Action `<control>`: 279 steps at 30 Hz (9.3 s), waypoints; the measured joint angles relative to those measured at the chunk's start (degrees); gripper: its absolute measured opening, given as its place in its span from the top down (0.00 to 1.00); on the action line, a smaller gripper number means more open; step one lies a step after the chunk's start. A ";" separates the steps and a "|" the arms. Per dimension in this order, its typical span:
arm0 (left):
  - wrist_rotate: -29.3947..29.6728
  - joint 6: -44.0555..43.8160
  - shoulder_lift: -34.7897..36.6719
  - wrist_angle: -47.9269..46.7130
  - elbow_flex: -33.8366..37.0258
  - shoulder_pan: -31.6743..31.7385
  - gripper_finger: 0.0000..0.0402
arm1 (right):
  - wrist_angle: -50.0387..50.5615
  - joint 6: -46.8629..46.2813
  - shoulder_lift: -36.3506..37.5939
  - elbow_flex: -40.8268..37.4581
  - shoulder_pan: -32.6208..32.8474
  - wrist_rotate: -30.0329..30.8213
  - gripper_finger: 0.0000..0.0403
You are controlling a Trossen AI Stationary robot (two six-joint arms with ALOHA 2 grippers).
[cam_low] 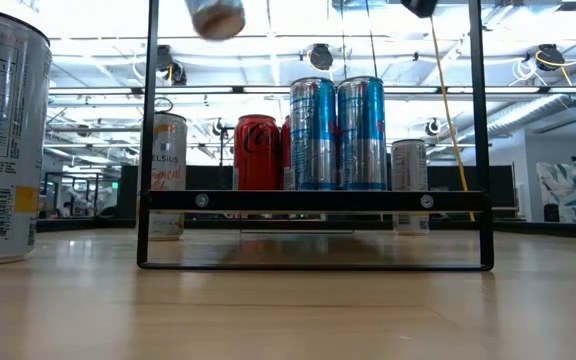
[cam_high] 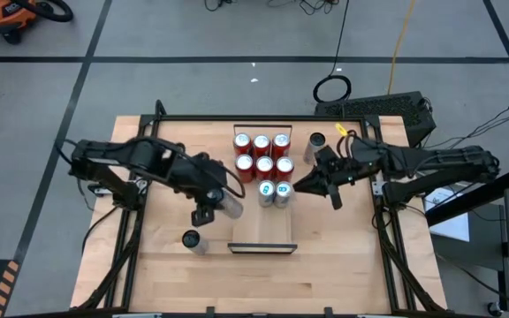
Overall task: Place canned beverage on shelf
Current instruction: Put the blue soda can on the shelf aligned with the other blue soda can
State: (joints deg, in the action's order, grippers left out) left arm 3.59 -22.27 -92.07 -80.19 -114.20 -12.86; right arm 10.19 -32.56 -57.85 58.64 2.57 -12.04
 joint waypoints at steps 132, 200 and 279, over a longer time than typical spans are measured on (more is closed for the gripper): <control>28.49 19.53 1.31 48.50 -6.40 -1.18 0.08 | -6.34 1.08 -16.83 22.52 -10.22 -28.25 0.48; 18.20 9.03 0.90 60.01 -6.40 10.27 0.01 | -10.96 15.92 -11.67 22.54 -10.98 -2.94 0.48; 16.60 11.15 -3.85 64.10 -6.38 10.12 0.34 | -8.26 21.73 -11.69 22.59 -10.91 -0.12 0.48</control>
State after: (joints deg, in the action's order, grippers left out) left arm 20.18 -11.11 -95.92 -16.10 -120.57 -2.74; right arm 1.93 -10.83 -69.54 81.23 -8.34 -12.16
